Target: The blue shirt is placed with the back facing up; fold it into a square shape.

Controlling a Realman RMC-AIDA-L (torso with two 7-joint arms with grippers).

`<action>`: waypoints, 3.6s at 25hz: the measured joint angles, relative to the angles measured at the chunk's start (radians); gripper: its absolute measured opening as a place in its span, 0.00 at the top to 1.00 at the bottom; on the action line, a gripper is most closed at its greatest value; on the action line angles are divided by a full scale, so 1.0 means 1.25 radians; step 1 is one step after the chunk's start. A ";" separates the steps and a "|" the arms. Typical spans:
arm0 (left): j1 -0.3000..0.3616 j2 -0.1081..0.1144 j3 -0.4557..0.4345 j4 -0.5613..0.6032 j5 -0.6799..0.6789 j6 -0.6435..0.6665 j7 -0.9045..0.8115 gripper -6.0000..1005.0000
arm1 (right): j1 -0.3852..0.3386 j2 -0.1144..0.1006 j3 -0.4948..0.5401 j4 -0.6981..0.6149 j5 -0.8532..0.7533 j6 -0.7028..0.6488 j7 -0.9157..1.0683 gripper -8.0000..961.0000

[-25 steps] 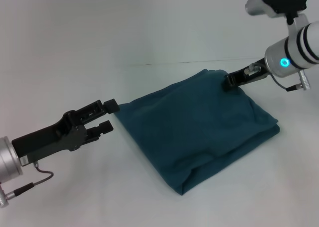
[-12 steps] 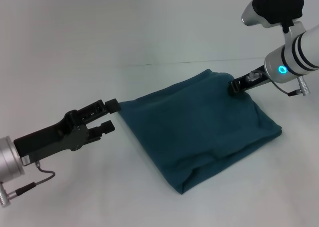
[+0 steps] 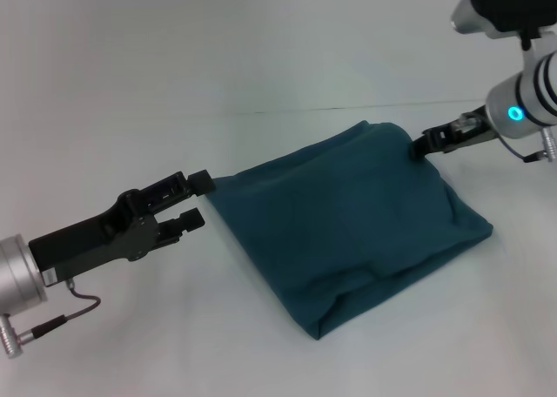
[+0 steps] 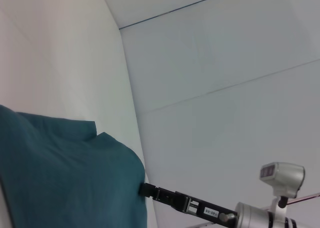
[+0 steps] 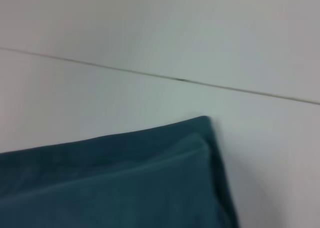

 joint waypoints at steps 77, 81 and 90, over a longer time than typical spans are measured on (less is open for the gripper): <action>-0.006 -0.003 0.003 -0.009 0.002 -0.011 0.001 0.10 | -0.153 -0.091 0.188 -0.083 0.116 -0.397 0.021 0.96; -0.007 -0.003 0.004 -0.009 0.001 -0.015 0.001 0.10 | -0.154 -0.091 0.189 -0.087 0.116 -0.411 0.014 0.96; -0.007 -0.003 0.006 -0.009 0.001 -0.016 0.001 0.10 | -0.155 -0.086 0.195 -0.088 0.118 -0.393 0.013 0.76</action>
